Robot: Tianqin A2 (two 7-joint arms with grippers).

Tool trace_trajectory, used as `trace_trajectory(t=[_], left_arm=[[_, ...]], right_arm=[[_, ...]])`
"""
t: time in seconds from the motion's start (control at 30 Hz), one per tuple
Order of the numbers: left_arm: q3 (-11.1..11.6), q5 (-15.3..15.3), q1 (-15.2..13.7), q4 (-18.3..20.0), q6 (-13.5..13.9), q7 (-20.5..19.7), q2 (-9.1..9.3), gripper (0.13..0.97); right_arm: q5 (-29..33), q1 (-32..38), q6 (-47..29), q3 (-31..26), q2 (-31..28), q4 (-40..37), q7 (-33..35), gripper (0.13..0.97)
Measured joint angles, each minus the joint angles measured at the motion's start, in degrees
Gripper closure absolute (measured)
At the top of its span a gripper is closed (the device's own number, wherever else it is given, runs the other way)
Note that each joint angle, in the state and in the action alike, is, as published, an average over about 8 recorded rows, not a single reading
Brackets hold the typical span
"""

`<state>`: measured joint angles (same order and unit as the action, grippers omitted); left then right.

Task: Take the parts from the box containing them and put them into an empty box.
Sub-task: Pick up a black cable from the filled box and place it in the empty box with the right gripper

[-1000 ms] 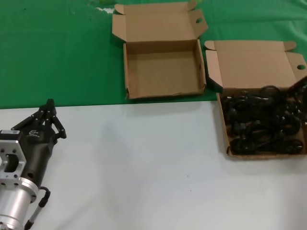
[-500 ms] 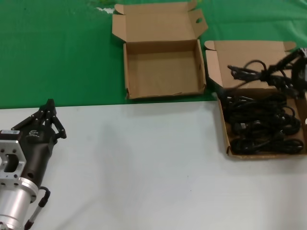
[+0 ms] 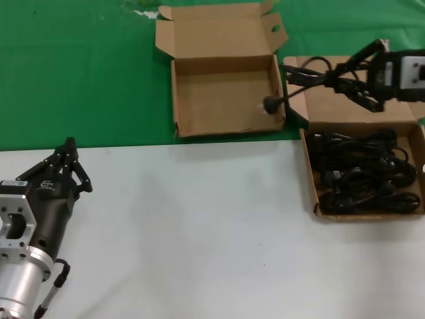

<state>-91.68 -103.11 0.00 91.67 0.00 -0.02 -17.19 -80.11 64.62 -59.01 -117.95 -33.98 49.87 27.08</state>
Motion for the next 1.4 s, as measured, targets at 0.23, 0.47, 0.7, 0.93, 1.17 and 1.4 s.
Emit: trace_trajectory(t=[0.23, 0.47, 0.7, 0.93, 1.17, 1.4], left_arm=[[0.0, 0.0, 0.0, 0.0, 0.0, 0.0, 0.0, 0.958], [0.0, 0.0, 0.0, 0.0, 0.0, 0.0, 0.0, 0.958], [0.0, 0.0, 0.0, 0.0, 0.0, 0.0, 0.0, 0.958], [0.0, 0.0, 0.0, 0.0, 0.0, 0.0, 0.0, 0.958], [0.0, 0.0, 0.0, 0.0, 0.0, 0.0, 0.0, 0.958], [0.0, 0.0, 0.0, 0.0, 0.0, 0.0, 0.0, 0.958]], right_arm=[[-0.6, 1.1, 2.4, -0.2, 4.5, -2.9, 1.7, 0.894], [-1.5, 2.3, 5.3, -0.4, 10.0, -7.1, 5.8, 0.894], [-2.6, 3.2, 7.7, -0.5, 15.4, -13.0, 12.6, 0.894], [-4.2, 5.4, 9.9, 0.5, 21.1, -23.4, 22.1, 0.894], [-6.4, 9.3, 13.1, 3.2, 26.3, -37.5, 33.7, 0.894], [-7.7, 11.4, 17.6, 5.5, 29.4, -46.1, 41.1, 0.894]])
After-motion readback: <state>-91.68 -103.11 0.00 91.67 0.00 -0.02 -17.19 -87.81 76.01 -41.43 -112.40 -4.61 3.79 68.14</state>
